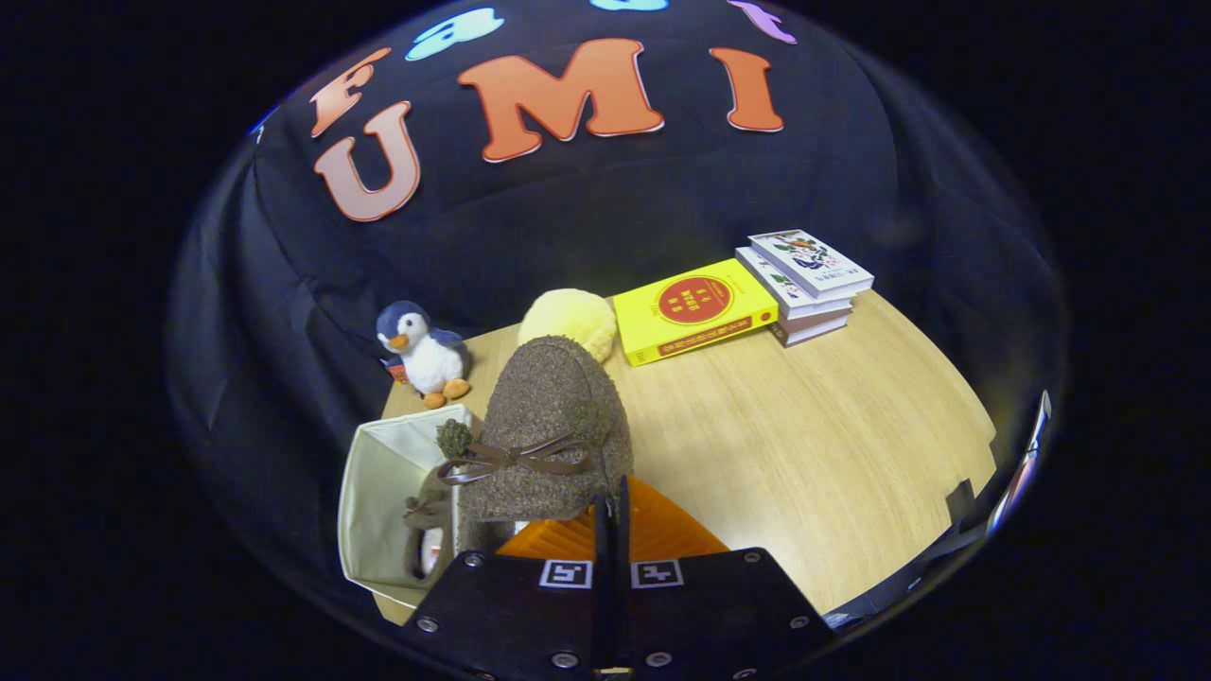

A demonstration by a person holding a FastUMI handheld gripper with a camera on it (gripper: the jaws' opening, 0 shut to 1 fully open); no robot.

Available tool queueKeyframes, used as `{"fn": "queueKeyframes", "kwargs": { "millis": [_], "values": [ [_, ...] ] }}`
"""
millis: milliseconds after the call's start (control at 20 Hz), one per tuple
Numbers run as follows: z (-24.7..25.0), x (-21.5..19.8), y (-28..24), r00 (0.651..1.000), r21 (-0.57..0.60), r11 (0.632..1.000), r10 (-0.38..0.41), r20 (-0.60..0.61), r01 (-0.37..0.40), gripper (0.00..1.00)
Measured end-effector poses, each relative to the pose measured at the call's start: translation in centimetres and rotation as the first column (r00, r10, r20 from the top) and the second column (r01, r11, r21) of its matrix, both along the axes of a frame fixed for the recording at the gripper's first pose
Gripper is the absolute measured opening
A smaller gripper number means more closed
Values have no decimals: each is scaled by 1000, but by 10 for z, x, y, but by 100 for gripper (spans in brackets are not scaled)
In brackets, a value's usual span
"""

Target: Open the storage box then place both shoes into the box .Put the left shoe in first, then the right shoe, with the right side of both shoes facing outward in a uniform manner.

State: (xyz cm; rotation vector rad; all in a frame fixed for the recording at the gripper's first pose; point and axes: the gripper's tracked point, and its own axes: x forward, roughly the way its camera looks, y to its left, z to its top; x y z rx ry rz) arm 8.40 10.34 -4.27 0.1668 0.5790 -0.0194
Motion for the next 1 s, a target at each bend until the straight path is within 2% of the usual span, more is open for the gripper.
{"fn": "queueKeyframes", "kwargs": {
  "millis": [200, 450, 650, 1000],
  "values": [
    [7, -8, 68, 999, 1, 999, 48, 0, -48, 0],
    [-13, -5, 116, 997, -57, 996, 70, -22, -71, 1],
    [-43, 3, 127, 997, -130, 990, 53, -58, -60, 1],
    [-90, 19, 131, 990, -192, 980, 28, -135, -54, 3]
  ]
}}
